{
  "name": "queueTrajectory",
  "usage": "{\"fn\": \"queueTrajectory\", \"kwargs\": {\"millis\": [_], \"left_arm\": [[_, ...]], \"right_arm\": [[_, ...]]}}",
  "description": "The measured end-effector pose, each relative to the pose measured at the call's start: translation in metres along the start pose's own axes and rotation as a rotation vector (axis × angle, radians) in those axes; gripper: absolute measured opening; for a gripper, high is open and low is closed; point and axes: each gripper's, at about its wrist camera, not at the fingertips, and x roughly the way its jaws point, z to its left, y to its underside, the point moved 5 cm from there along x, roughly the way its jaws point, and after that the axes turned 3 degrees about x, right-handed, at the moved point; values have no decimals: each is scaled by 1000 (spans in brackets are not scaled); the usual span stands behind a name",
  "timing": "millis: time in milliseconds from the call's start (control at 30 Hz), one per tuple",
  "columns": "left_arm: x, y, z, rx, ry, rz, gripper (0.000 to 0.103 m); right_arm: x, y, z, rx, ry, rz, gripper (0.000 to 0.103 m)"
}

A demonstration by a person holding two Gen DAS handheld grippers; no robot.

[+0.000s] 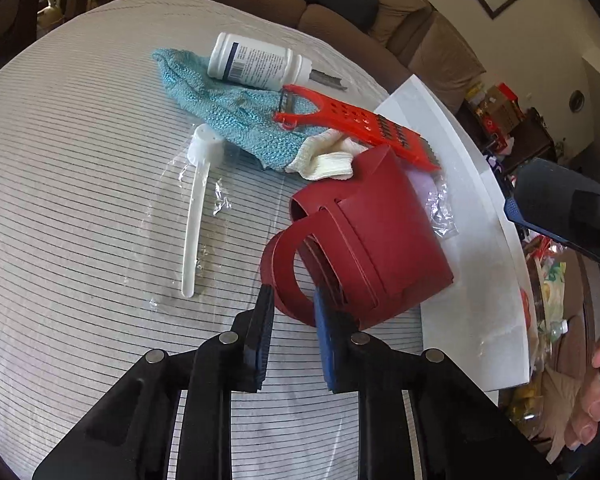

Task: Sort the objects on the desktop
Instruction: 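Grasp the red handbag's side with the right gripper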

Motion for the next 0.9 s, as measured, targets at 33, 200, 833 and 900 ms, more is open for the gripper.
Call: {"fn": "queueTrajectory", "kwargs": {"millis": [33,200,833,900], "left_arm": [[2,0,1,-9,8,3,19],[5,-4,-3,-19,29,-12,19],[-30,-18,-29,-53,256,-68,6],[-32,-20,-34,-52,271,-68,6]], "right_arm": [[-2,1,0,2,-8,-3,93],[-14,10,-2,12,-37,-13,93],[-31,63,-2,-84,8,-6,51],[-22,71,6,-147,38,7,39]]}}
